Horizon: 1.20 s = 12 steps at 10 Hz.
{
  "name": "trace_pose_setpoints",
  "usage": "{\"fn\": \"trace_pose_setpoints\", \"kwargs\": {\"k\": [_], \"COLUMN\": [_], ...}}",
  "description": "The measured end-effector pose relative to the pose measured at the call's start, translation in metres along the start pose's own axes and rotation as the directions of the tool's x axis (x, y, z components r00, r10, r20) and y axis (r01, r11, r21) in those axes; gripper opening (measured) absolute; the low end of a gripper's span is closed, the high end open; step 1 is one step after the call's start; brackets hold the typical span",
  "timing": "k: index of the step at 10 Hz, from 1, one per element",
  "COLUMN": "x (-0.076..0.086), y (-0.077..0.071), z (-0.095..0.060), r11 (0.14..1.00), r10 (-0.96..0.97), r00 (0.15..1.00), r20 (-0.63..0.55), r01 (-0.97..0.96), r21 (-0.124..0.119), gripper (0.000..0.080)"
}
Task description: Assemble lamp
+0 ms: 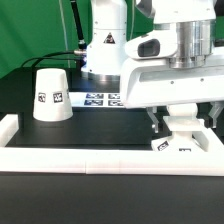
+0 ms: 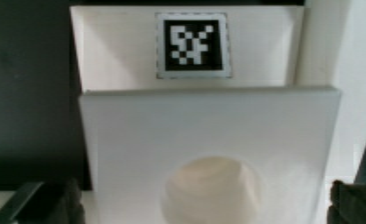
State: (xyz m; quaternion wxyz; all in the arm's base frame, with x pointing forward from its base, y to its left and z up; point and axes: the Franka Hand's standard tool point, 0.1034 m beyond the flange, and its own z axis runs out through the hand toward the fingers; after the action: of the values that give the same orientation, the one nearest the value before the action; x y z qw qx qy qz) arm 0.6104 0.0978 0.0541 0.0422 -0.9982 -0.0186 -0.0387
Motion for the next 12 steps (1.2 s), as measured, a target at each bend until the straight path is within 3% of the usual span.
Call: {"fn": "trace_pose_setpoints", "kwargs": {"k": [3, 5, 6, 10, 12], "x": [-0.047, -0.069, -0.076, -0.076, -0.097], "y": [-0.003, -0.014, -0.020, -0.020, -0.038], "z": [-0.017, -0.019, -0.015, -0.015, -0.008], "r11": [0.999, 0.996, 0.996, 0.996, 0.995], "r10": [0.033, 0.091, 0.092, 0.085, 0.101], "r00": [0.999, 0.995, 0.994, 0.995, 0.993], "r20": [0.040, 0.049, 0.051, 0.051, 0.053], "r01": [-0.032, -0.090, -0.091, -0.084, -0.100], "r21": [-0.011, -0.019, -0.020, -0.019, -0.020], "gripper": [0.0699, 0.0699, 0.0699, 0.0699, 0.0699]}}
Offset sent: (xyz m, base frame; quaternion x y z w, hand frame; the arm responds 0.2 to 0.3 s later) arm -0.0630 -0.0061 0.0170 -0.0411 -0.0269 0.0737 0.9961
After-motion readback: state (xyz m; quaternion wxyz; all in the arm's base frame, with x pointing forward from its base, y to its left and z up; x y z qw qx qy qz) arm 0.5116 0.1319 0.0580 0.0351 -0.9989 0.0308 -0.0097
